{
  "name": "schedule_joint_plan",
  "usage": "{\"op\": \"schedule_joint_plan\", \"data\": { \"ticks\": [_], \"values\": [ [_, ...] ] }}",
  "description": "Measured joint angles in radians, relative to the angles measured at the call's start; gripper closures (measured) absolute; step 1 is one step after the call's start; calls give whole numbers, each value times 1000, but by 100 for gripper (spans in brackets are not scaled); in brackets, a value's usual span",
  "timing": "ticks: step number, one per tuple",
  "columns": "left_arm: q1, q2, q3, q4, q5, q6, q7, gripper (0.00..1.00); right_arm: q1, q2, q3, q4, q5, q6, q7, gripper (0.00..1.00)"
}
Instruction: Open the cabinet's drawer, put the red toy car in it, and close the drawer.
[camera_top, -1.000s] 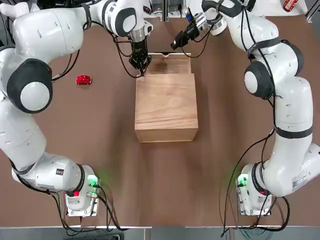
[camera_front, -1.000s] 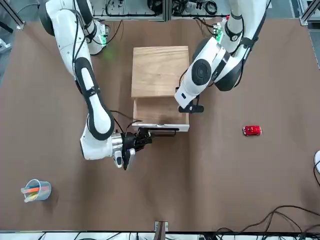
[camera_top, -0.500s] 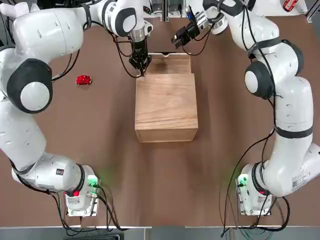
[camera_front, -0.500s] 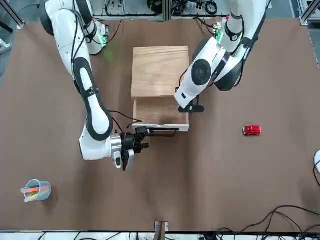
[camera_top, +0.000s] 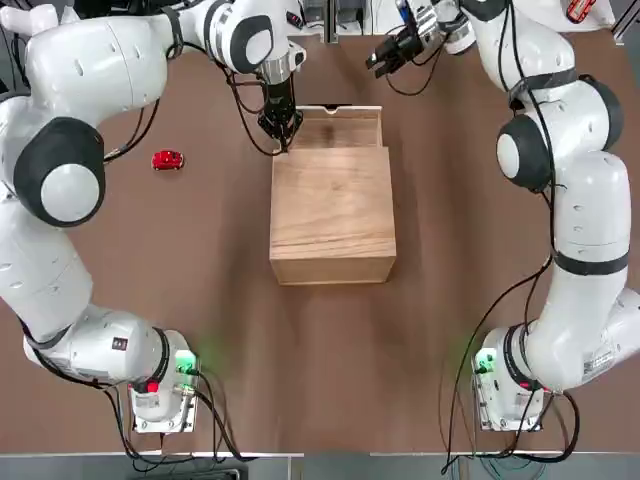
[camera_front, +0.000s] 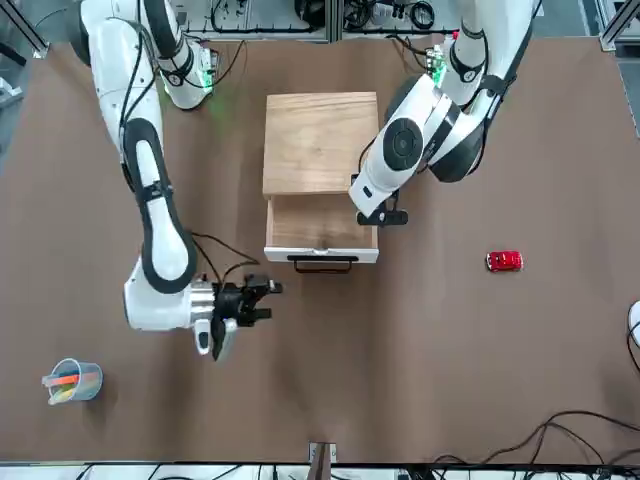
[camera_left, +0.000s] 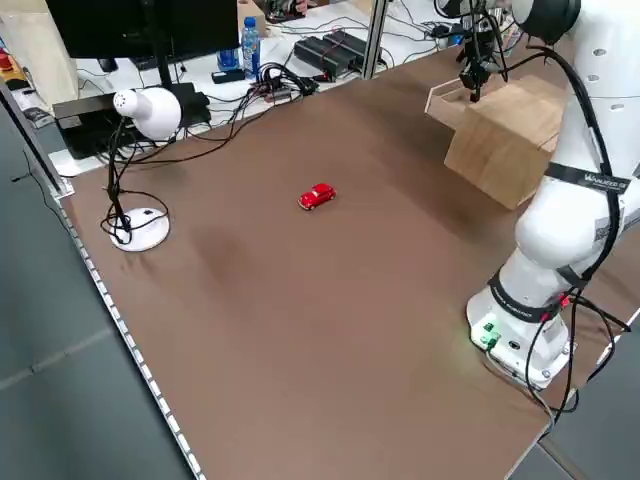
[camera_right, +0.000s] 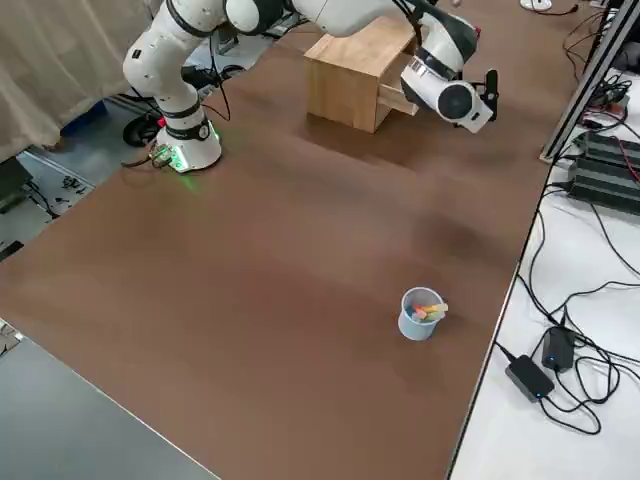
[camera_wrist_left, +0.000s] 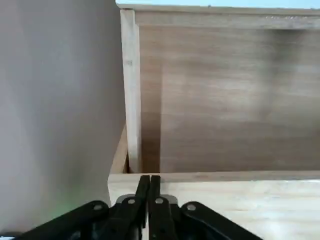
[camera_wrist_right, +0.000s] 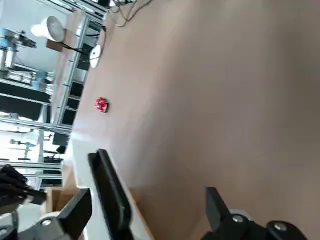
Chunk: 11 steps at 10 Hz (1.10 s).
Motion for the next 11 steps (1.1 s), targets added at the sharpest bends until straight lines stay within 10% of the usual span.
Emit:
{"op": "schedule_joint_plan", "data": {
  "ticks": [5, 8, 11],
  "values": [
    [18, -23, 16, 28, 2, -10, -19, 89, 0, -53, -190, 8, -148, -90, 17, 0],
    [40, -118, 165, 31, 5, -41, -48, 81, 4, -71, -310, 9, -278, -181, 123, 0],
    [57, -139, 340, 15, -1, -42, -70, 37, 15, -146, -333, 41, -504, -182, 295, 0]
  ]
}}
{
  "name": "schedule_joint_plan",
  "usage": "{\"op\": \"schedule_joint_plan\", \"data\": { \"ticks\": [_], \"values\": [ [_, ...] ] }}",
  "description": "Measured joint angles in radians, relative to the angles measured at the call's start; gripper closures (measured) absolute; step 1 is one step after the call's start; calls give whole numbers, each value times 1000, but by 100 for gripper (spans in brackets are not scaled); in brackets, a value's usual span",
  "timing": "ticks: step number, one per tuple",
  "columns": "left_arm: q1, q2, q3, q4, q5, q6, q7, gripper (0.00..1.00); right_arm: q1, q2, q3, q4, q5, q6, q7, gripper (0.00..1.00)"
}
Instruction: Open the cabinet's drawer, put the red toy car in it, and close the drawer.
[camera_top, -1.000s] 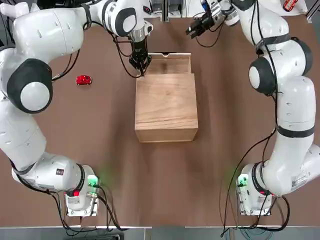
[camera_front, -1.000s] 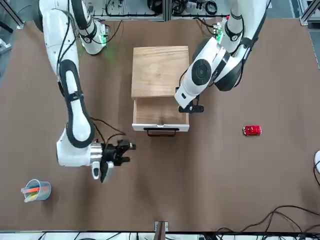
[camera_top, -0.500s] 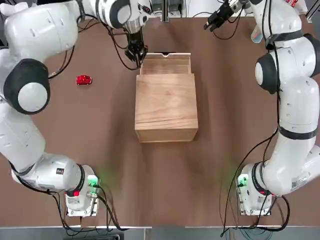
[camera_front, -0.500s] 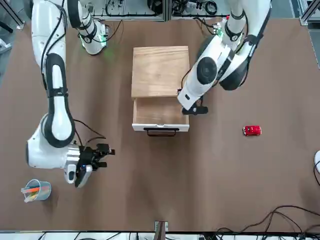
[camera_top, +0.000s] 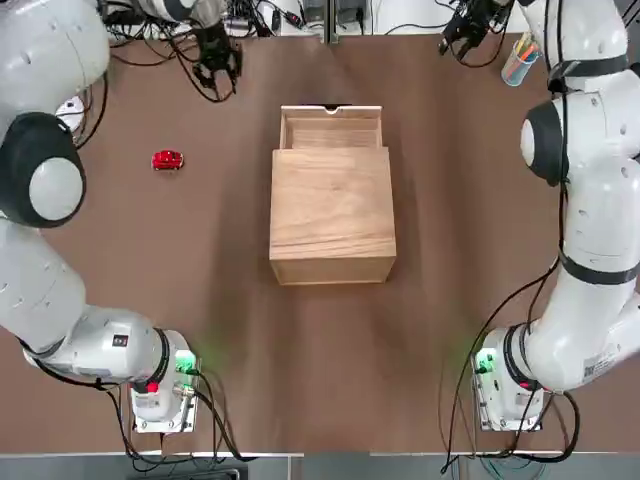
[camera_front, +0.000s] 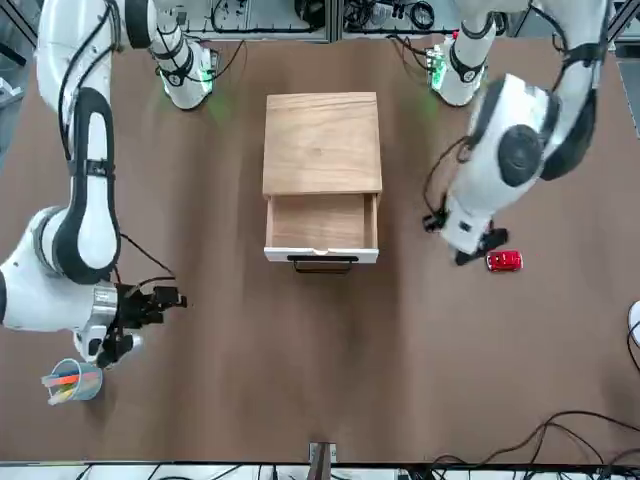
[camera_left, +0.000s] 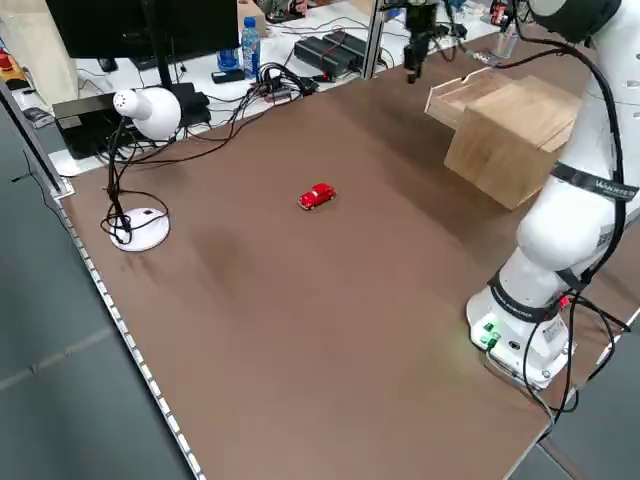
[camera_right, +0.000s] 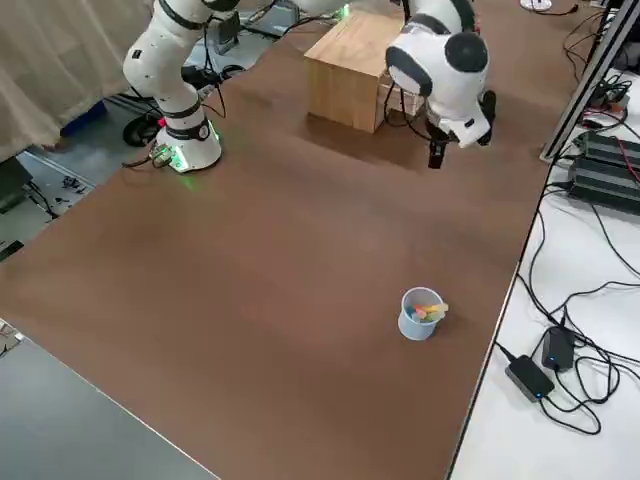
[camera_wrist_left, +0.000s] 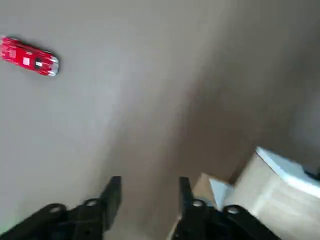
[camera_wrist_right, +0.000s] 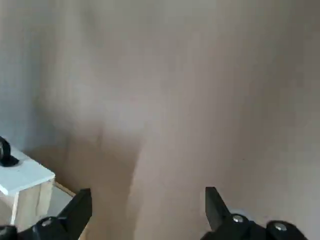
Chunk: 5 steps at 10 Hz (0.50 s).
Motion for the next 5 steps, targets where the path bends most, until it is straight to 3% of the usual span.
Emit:
{"op": "schedule_joint_plan", "data": {
  "ticks": [1, 2, 5],
  "values": [
    [11, -2, 59, -13, -14, 4, -35, 22, 0, -45, -23, 5, -64, -17, 10, 0],
    [16, -3, 112, -33, -26, 29, -89, 15, -1, -85, -39, 6, -122, -50, 12, 0],
    [21, -2, 250, -135, -49, 218, -320, 12, -7, -145, -68, 5, -205, -98, 18, 0]
  ]
}}
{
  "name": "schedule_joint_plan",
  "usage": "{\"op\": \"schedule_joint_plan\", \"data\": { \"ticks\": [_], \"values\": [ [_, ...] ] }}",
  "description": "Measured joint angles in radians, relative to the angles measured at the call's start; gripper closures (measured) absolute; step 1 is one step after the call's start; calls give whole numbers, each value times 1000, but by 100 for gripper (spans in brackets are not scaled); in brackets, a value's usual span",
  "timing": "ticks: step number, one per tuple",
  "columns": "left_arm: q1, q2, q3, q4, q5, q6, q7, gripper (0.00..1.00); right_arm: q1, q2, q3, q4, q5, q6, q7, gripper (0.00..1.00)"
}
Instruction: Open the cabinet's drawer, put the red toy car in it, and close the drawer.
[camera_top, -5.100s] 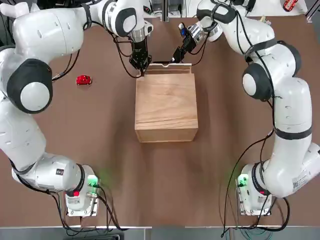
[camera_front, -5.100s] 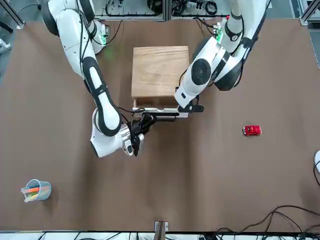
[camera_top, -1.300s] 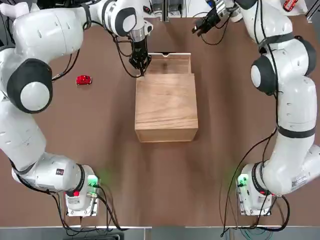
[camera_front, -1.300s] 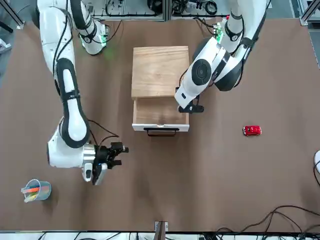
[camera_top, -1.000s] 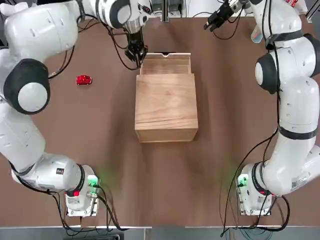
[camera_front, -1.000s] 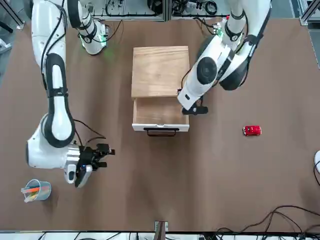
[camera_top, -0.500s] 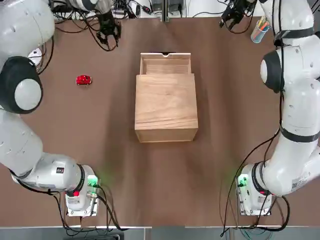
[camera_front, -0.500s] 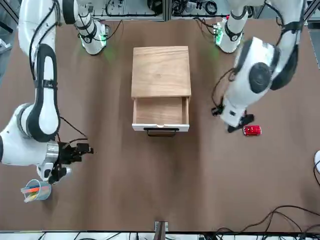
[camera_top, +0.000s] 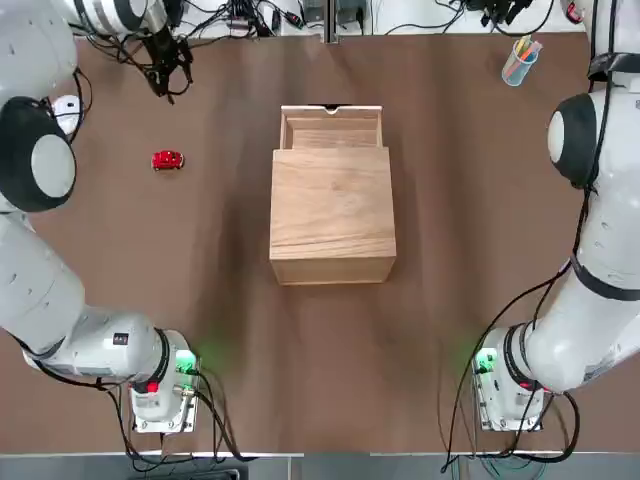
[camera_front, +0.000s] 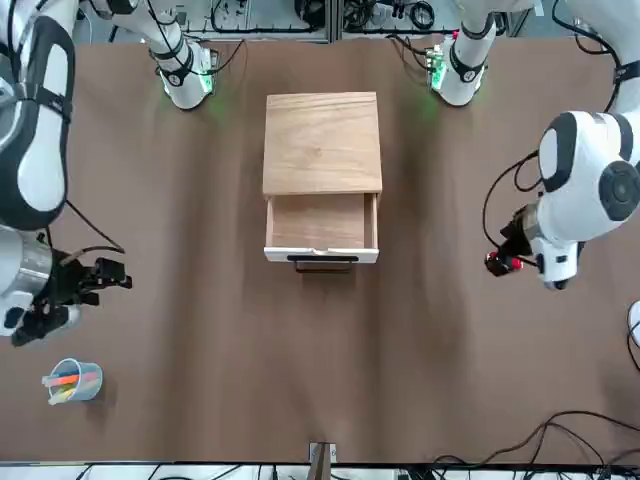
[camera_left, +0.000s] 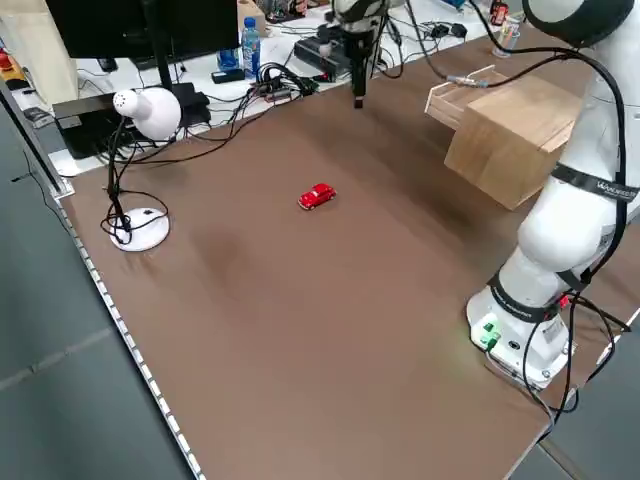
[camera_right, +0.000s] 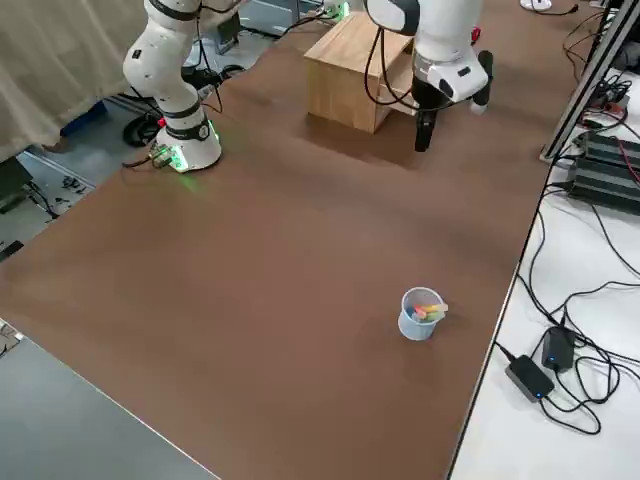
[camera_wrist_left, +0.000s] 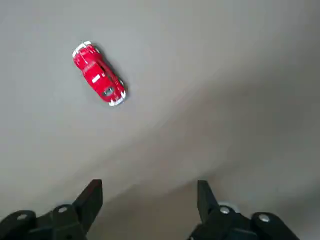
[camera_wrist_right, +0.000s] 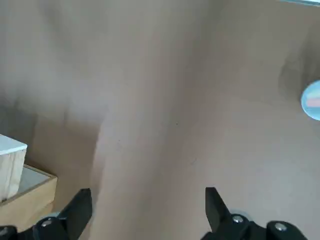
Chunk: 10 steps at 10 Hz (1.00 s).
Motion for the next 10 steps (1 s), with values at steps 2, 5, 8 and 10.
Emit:
{"op": "schedule_joint_plan", "data": {
  "ticks": [2, 5, 8, 10],
  "values": [
    [6, -1, 56, -51, -21, 70, -132, 3, 3, -6, -12, 1, -46, -14, 79, 0],
    [13, 3, 91, -202, -32, 284, -177, 0, 2, -9, -18, 2, -141, -15, 140, 0],
    [18, 39, 110, -323, -32, 472, -177, 0, 6, -11, -18, 4, -155, -17, 143, 0],
    [27, 82, 113, -341, -31, 548, -168, 0, 7, -12, -18, 7, -156, -17, 166, 0]
  ]
}}
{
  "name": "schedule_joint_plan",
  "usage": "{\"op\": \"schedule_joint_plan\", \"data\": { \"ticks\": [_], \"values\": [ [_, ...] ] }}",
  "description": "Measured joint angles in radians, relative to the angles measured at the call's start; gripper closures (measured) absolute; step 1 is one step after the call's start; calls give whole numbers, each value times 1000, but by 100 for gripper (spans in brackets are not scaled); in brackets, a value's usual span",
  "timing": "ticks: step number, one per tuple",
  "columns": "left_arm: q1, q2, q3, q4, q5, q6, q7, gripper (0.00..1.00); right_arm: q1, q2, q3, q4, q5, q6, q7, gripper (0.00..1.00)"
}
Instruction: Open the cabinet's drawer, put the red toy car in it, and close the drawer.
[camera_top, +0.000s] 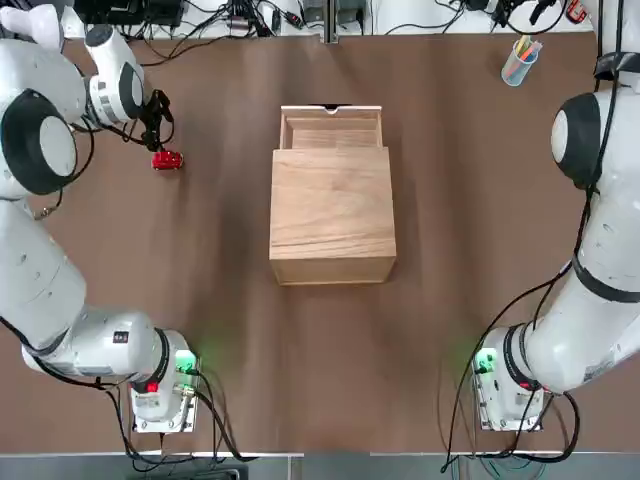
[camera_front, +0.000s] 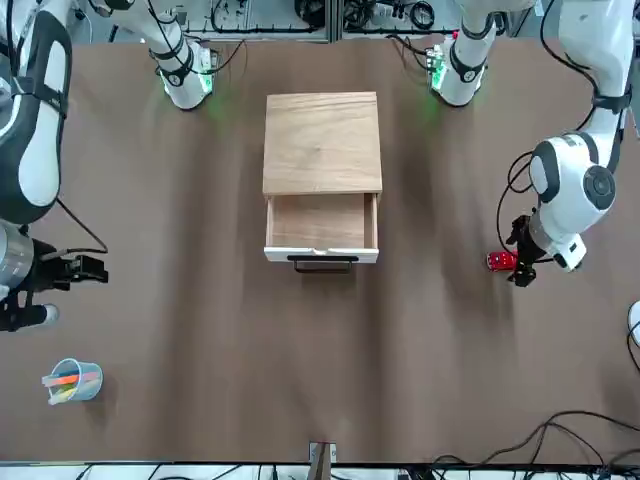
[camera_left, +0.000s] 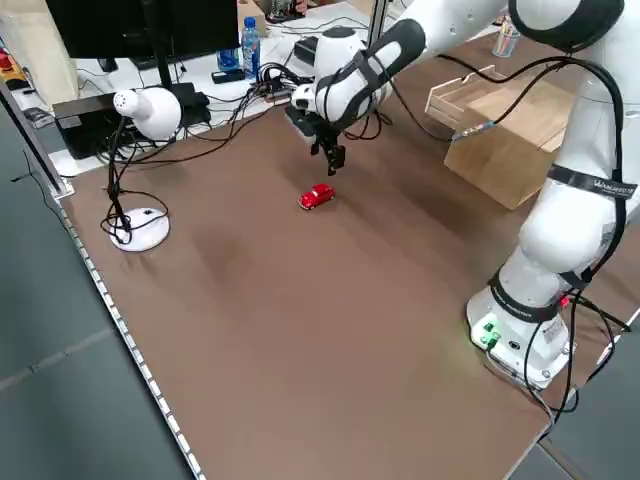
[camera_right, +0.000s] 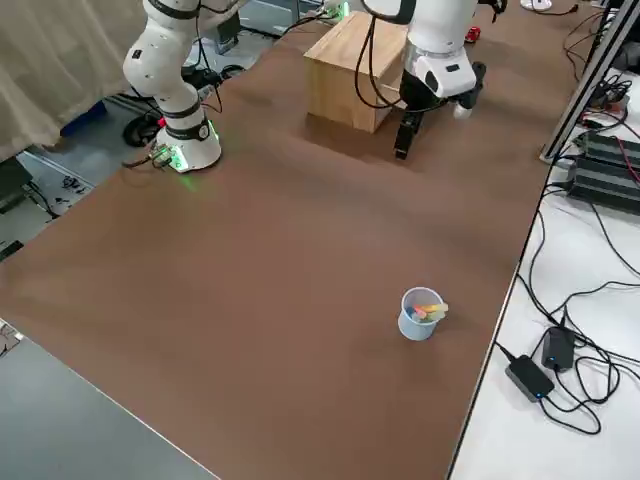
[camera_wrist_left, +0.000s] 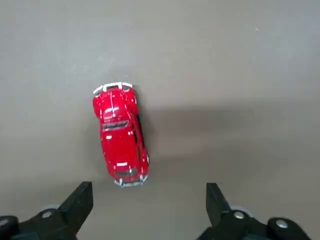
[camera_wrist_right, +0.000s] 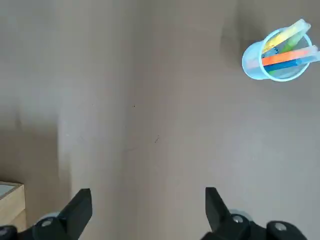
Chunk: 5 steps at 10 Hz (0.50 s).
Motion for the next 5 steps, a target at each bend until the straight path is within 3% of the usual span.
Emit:
{"op": "schedule_joint_plan", "data": {
  "ticks": [2, 3, 5],
  "values": [
    [0, 31, 0, -11, 7, 30, 3, 0, -8, -4, 2, 3, -2, 0, 15, 0],
    [0, 37, 1, -27, 8, 49, 3, 0, -42, -21, 33, 3, -8, 0, 24, 0],
    [0, 40, 5, -77, 30, 103, 4, 0, -197, -80, 251, 3, -118, -5, 93, 0]
  ]
}}
